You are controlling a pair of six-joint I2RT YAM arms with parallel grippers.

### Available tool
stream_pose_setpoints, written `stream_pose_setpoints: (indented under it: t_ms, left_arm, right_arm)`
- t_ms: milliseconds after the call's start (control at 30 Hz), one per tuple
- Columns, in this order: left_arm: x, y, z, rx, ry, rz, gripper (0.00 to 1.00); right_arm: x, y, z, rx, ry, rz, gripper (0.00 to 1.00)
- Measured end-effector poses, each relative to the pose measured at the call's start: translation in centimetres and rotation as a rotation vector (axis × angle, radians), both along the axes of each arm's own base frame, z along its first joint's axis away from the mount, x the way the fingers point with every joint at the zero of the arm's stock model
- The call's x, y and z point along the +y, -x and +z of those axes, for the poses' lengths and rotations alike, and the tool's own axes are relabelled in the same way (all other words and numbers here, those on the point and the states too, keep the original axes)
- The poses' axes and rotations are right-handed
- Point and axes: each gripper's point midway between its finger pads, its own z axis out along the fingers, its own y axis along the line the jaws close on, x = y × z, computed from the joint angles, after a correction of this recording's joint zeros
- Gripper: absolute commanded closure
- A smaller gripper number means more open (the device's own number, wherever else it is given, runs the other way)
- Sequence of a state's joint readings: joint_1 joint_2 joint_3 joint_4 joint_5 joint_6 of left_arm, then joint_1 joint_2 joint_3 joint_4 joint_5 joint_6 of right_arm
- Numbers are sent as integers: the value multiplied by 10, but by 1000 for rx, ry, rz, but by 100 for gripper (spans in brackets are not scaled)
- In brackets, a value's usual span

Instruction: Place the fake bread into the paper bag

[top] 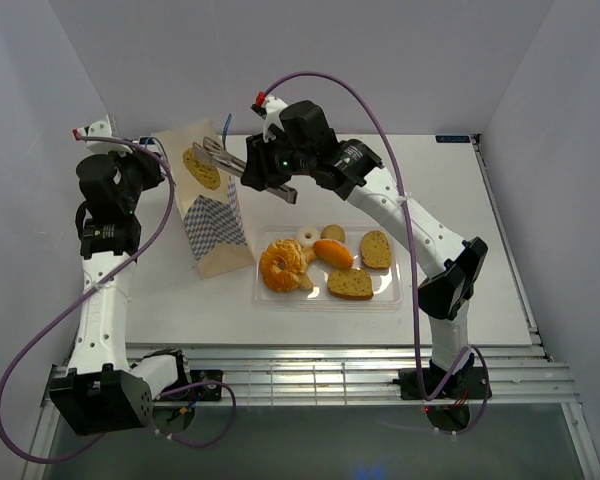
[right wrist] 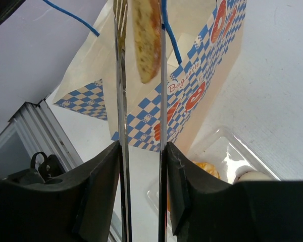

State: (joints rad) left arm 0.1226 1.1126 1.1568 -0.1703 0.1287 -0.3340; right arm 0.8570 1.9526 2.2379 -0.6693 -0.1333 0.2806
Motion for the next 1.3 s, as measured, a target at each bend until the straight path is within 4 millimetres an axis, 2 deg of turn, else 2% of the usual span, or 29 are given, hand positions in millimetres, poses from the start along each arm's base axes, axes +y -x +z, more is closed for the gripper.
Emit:
stream_pose_setpoints:
  t_ms: [300, 500, 567, 733, 833, 967, 1167, 1300]
  left_arm:
    - [-1, 0, -21, 19, 3, -8, 100]
    - [-3, 2, -24, 8, 2, -18, 100]
    - [-3, 2, -23, 3, 0, -18, 100]
    - [-3, 3, -19, -8, -5, -17, 100]
    - [-3, 5, -15, -19, -9, -17, 100]
    - [1, 7, -11, -35, -15, -5, 100]
    - [8, 8, -17, -27, -14, 11, 100]
    - [8, 9, -20, -23, -13, 12, 100]
  right_arm:
    - [2, 5, 1, 8, -8, 28, 53]
    - [-2, 16, 6, 19, -20, 62, 55]
    - [-8, 24, 13, 19, -28, 73, 55]
    - [-30, 48, 44, -10, -72, 96, 56]
    - [-45, 63, 54, -21, -87, 104, 56]
    - [-63, 80, 46, -4, -72, 107, 56]
    - [-93, 105, 11, 51, -26, 96, 57]
    - [-114, 122, 8, 53, -39, 81, 57]
